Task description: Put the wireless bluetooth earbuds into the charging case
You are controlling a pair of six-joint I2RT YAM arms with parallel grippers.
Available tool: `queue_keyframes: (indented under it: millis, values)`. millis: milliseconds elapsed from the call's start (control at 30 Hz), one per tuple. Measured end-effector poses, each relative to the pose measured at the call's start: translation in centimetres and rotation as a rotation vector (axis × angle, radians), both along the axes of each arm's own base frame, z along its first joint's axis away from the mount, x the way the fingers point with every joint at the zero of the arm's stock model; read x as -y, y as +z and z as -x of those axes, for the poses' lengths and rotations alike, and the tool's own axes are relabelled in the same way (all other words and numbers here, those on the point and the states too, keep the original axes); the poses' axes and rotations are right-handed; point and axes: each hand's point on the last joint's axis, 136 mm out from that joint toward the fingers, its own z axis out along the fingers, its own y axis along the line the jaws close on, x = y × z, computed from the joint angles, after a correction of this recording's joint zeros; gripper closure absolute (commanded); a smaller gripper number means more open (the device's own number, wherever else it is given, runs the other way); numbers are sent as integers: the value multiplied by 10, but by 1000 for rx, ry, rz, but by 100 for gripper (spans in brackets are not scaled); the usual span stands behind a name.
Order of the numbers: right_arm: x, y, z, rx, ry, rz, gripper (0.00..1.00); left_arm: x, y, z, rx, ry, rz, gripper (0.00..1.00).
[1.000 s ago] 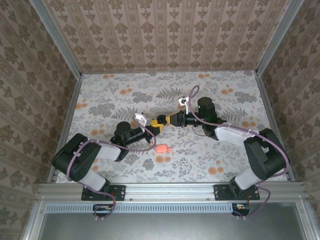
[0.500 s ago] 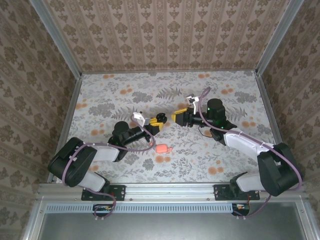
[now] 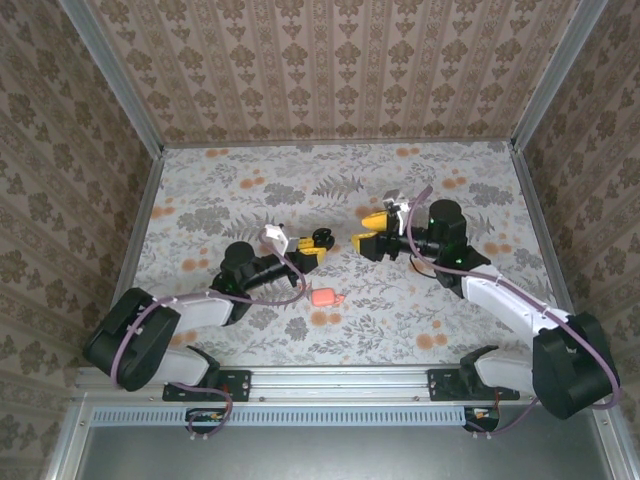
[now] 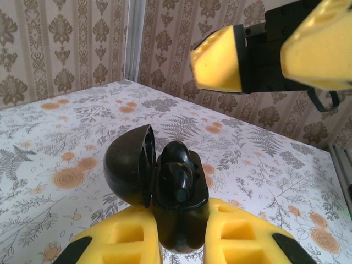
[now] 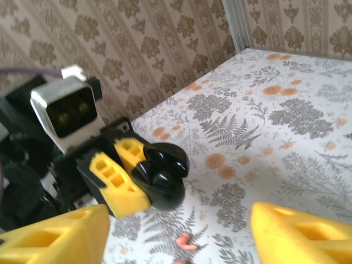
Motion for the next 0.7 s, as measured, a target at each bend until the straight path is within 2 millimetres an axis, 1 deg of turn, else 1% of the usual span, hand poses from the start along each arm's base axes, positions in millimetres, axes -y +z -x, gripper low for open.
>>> queue_keyframes:
  millis: [167, 433, 533, 700]
  values:
    - [4, -2, 6, 61, 41, 42, 25, -2, 8, 7, 15, -15, -2, 92]
    - [1, 4, 24, 194, 145, 80, 19, -4, 15, 18, 31, -50, -17, 92]
    - [0, 1, 31, 221, 187, 98, 18, -5, 17, 21, 40, -58, -22, 92]
    - [-1, -10, 42, 216, 251, 137, 18, -5, 19, 28, 47, -78, -29, 92]
